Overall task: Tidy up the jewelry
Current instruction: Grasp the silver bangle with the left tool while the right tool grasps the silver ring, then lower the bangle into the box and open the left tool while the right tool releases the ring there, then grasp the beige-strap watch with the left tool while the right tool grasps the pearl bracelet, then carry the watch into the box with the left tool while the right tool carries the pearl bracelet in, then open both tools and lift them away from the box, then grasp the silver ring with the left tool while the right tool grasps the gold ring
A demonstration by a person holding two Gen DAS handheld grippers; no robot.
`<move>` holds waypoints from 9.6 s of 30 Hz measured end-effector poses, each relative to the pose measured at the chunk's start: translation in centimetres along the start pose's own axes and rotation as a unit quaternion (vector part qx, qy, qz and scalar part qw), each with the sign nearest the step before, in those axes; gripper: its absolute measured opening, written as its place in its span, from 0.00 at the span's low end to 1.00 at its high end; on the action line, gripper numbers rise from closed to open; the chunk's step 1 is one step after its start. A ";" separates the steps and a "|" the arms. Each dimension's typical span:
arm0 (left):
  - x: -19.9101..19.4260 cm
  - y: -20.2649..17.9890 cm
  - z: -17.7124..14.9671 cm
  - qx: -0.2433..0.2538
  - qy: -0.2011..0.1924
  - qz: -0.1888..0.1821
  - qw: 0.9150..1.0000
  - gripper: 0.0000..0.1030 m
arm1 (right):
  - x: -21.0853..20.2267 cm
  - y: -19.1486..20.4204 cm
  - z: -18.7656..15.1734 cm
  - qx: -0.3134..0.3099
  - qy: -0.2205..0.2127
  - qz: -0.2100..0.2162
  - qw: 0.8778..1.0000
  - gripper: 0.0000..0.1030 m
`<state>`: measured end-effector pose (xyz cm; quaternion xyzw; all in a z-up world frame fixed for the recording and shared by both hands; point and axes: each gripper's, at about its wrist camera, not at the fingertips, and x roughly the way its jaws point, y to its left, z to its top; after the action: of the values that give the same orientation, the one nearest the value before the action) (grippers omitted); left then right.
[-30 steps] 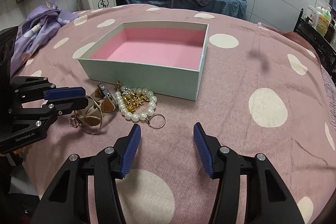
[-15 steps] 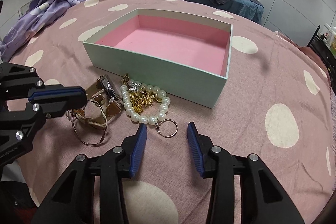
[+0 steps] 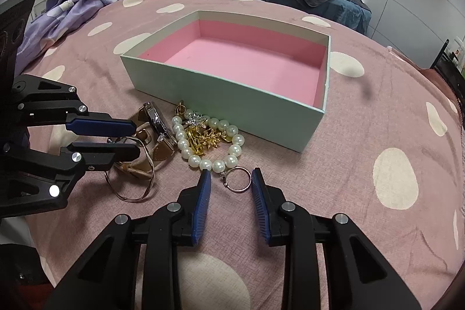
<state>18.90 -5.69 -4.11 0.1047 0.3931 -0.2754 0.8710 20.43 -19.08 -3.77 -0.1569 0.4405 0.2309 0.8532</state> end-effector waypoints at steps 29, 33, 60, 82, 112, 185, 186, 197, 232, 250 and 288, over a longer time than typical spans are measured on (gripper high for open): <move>-6.0 -0.3 5.2 0.015 -0.088 -0.014 0.996 0.03 | -5.8 -0.9 2.4 0.029 -0.079 0.031 0.996 0.21; -4.8 1.4 8.0 0.024 -0.082 0.013 0.996 0.03 | -5.5 -1.5 4.8 0.030 -0.087 0.026 0.995 0.21; 6.8 11.3 10.8 -0.071 0.038 0.071 0.994 0.04 | 5.4 -1.5 10.2 -0.002 0.032 0.014 0.999 0.21; -3.1 8.0 8.3 -0.077 -0.090 0.140 0.983 0.94 | -3.4 -2.4 6.0 0.050 -0.088 -0.013 0.995 0.83; -1.5 1.7 -1.1 -0.055 -0.013 0.097 0.994 0.36 | -2.9 -1.5 -0.8 0.089 -0.046 -0.039 0.994 0.59; -2.4 7.5 7.2 -0.074 -0.034 0.063 0.995 0.05 | -8.3 -1.3 8.5 0.040 -0.159 0.043 0.986 0.09; -1.8 7.8 7.6 -0.073 -0.026 0.064 0.995 0.05 | -7.5 -1.7 9.0 0.047 -0.153 0.043 0.986 0.09; 4.3 9.0 9.2 -0.073 0.056 0.048 0.995 0.05 | -0.9 -3.8 11.5 0.102 -0.105 0.026 0.989 0.09; -1.1 7.6 8.2 -0.090 -0.048 0.104 0.989 0.88 | -4.3 -5.3 8.7 0.148 -0.156 -0.027 0.976 0.81; -6.5 3.8 -0.5 -0.089 -0.090 0.128 0.984 0.94 | -5.7 -3.2 0.7 0.147 -0.121 -0.016 0.982 0.86; -2.2 0.7 -4.5 -0.054 -0.019 0.062 0.996 0.20 | 0.0 1.7 0.5 0.026 -0.005 0.036 0.999 0.32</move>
<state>15.24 -2.43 -5.51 0.0762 0.3834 -0.2007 0.8983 19.86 -17.38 -3.61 -0.1173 0.4472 0.2506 0.8506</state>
